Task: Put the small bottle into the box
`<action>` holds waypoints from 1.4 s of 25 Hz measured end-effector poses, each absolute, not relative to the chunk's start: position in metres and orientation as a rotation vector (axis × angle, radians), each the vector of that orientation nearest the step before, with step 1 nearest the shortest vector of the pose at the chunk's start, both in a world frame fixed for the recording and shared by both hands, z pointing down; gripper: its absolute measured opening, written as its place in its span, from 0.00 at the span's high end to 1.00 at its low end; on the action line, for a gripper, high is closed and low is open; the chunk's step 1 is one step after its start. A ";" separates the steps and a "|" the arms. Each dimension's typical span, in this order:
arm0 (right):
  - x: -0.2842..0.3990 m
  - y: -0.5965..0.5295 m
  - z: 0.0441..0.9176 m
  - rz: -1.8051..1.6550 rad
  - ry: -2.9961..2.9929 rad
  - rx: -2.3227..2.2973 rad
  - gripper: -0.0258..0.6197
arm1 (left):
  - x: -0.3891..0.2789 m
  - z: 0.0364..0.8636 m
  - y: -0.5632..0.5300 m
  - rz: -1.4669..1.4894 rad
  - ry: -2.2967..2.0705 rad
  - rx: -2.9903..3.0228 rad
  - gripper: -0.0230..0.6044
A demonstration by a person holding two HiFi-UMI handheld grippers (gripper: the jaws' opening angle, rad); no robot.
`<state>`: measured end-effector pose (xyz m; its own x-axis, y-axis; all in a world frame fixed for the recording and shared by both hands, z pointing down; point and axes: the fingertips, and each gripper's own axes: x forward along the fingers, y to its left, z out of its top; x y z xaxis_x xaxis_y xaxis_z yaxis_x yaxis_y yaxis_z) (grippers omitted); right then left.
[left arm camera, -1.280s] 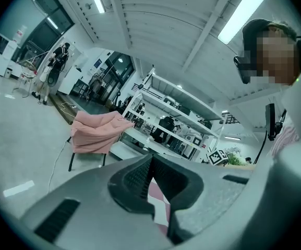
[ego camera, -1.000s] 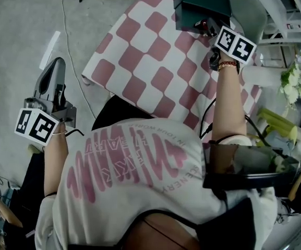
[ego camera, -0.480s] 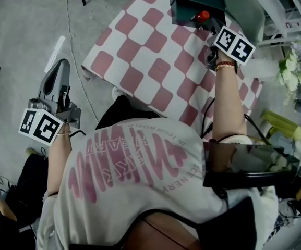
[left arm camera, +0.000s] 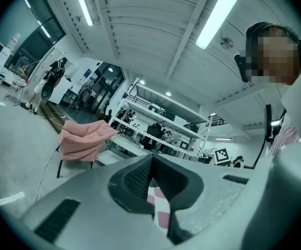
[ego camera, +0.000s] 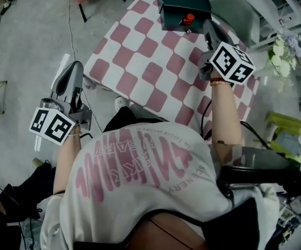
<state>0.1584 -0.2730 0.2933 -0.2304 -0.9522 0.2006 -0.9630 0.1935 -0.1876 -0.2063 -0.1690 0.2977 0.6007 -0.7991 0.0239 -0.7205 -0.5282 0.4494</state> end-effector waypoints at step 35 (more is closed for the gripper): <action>0.210 -0.054 0.295 0.370 -2.387 1.894 0.95 | -0.095 0.290 -0.046 -0.247 -1.029 2.516 0.95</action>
<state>0.2099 -0.0539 0.2955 -0.2370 -0.9497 0.2047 -0.9671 0.2105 -0.1429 -0.0946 -0.0459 0.2899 0.7122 -0.7019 -0.0087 -0.6296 -0.6441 0.4344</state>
